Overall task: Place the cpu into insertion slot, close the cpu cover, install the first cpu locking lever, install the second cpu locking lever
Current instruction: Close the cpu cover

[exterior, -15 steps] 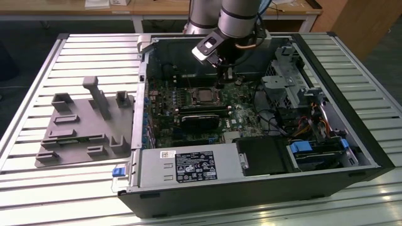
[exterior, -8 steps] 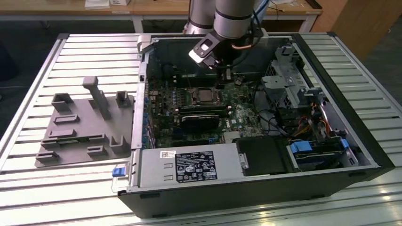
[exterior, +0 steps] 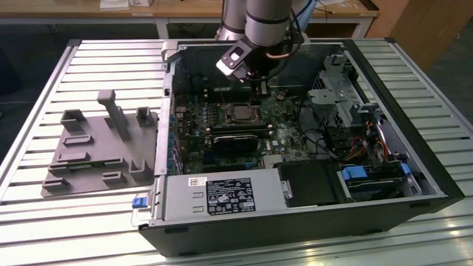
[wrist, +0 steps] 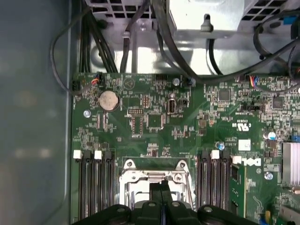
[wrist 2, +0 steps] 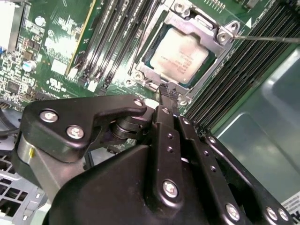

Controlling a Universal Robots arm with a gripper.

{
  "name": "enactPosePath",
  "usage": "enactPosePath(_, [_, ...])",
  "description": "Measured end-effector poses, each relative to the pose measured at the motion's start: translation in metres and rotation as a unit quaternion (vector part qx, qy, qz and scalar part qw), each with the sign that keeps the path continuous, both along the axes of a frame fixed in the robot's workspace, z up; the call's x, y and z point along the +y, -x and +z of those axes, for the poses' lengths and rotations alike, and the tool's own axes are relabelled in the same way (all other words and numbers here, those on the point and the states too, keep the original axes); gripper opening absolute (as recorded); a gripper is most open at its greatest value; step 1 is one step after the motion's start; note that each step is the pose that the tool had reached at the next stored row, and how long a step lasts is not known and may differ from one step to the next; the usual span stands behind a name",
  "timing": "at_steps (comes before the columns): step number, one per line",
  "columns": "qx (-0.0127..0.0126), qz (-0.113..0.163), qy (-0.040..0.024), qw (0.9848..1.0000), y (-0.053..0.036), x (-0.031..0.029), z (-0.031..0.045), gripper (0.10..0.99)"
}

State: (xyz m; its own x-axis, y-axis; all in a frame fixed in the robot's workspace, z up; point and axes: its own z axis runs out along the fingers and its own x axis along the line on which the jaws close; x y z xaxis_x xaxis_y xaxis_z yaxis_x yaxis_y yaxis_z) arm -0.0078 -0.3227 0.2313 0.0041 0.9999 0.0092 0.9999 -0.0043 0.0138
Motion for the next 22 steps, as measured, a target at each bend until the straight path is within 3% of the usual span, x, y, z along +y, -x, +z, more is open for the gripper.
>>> enactPosePath(11, [0.0000, -0.001, -0.0001, 1.0000, 0.0221, 0.0001, -0.0040, 0.102])
enactPosePath(22, [0.0000, -0.001, 0.0000, 1.0000, 0.0293, 0.0000, -0.0069, 0.102])
